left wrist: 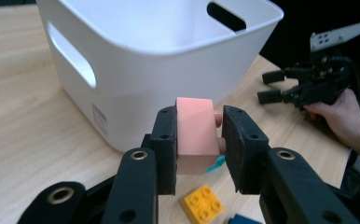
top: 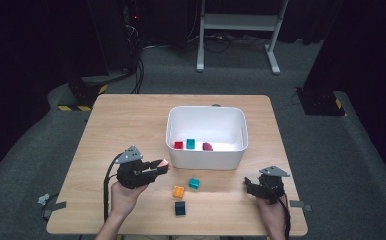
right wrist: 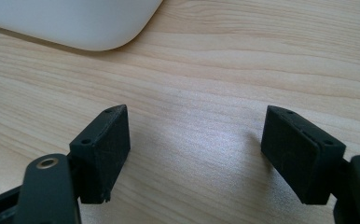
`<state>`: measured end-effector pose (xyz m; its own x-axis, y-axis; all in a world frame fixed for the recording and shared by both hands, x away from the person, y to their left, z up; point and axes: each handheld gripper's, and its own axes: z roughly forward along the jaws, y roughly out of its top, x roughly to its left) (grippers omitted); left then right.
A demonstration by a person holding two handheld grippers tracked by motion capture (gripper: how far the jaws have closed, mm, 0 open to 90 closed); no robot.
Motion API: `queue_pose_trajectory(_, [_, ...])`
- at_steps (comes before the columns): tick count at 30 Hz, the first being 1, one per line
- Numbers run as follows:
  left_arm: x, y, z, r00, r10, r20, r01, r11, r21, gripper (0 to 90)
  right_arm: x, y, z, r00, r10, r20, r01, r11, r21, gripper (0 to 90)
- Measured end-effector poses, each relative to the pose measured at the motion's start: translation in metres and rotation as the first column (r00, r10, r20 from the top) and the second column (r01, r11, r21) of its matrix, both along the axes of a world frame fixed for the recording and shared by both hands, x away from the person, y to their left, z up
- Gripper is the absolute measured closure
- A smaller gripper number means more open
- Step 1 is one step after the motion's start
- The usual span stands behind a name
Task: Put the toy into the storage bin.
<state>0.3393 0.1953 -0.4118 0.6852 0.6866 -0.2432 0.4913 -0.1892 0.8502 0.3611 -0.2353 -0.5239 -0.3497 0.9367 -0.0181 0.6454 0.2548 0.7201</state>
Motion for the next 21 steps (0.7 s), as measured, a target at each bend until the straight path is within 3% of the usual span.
queue_pose_trajectory(4, [0.008,0.001,0.013,1.0000,0.001,0.010,-0.001,0.9996,-0.028,66.6,0.000,0.000,0.000,1.0000,0.000,0.000,0.000,1.000,0.000,23.6])
queue_pose_trajectory(17, [0.039,-0.007,0.043,0.9993,-0.003,0.039,0.003,0.9999,-0.014,66.6,0.000,0.000,0.000,1.0000,0.000,0.000,0.000,1.000,0.000,23.6])
queue_pose_trajectory(21, [0.050,-0.011,0.046,0.9998,-0.004,0.019,0.005,0.9989,-0.046,66.6,0.000,0.000,0.000,1.0000,0.000,0.000,0.000,1.000,0.000,23.6])
